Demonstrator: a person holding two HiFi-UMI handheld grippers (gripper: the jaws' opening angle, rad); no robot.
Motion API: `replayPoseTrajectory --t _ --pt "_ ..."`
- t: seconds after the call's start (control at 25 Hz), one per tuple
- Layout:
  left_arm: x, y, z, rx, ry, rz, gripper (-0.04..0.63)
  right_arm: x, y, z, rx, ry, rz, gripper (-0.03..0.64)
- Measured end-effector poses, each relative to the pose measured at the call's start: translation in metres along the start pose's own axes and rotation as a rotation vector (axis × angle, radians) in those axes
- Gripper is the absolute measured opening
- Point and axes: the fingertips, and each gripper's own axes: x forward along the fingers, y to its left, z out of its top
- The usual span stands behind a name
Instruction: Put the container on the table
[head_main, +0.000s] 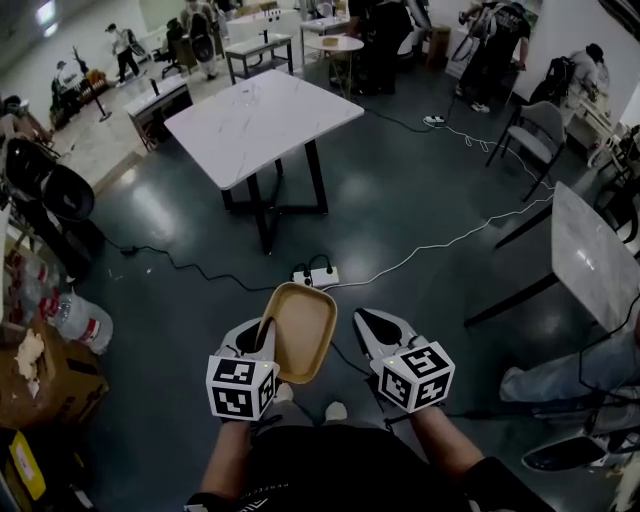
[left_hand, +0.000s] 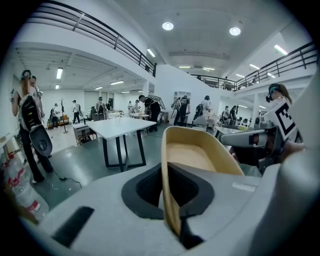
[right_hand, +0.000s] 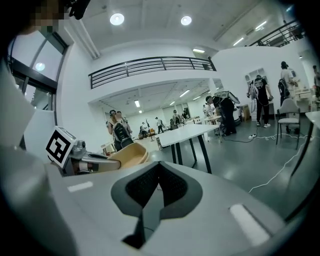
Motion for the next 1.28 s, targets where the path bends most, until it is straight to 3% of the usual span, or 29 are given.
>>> replayPoseTrajectory --t 0.56,1.28 --pt "0.031 -0.010 0.015 0.015 0.016 -0.012 0.008 -0.003 -0.031 0.004 0.014 0.003 -0.011 0.000" --pt "0.145 0.059 0.073 0.002 0.028 -0.041 0.008 0.106 -0.100 0.052 0.000 0.038 -0.053 0.000"
